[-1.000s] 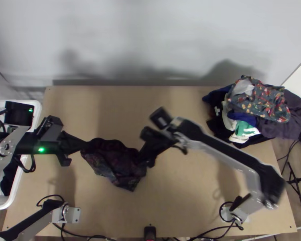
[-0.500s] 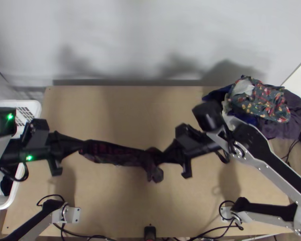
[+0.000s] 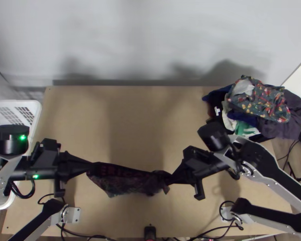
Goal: Fold the t-shirt
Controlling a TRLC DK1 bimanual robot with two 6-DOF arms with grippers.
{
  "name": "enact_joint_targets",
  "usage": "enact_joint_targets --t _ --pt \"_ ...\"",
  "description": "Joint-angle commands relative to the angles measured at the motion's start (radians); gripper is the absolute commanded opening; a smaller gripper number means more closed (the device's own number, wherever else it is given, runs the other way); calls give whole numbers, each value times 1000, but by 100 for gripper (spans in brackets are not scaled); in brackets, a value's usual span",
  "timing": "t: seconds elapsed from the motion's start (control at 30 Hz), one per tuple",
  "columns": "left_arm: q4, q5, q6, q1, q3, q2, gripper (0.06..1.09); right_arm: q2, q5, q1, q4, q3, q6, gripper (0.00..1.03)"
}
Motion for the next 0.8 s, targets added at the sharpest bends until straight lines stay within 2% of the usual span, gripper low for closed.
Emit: enact_joint_targets --t 0.0,0.17,0.23,0.37,0.53,0.63,0.77 --pt "180 -3 -29 -21 -155 -4 10 58 5 -23 61 -74 -68 3" --pt "499 -79 3 11 -384 172 10 213 28 -132 123 -58 -93 3" --pt "584 -88 11 38 -391 278 10 268 65 -175 182 -35 -33 3" --pt "736 -163 -33 41 -329 488 10 403 74 -263 259 3 -28 3" --pt "768 -275 -29 41 -129 728 10 596 94 -378 273 144 -25 3" --pt "757 -284 -30 71 21 863 10 723 92 -413 251 290 -18 7" --pt "697 -293 -35 89 221 1022 10 973 100 -425 0 584 -162 7"
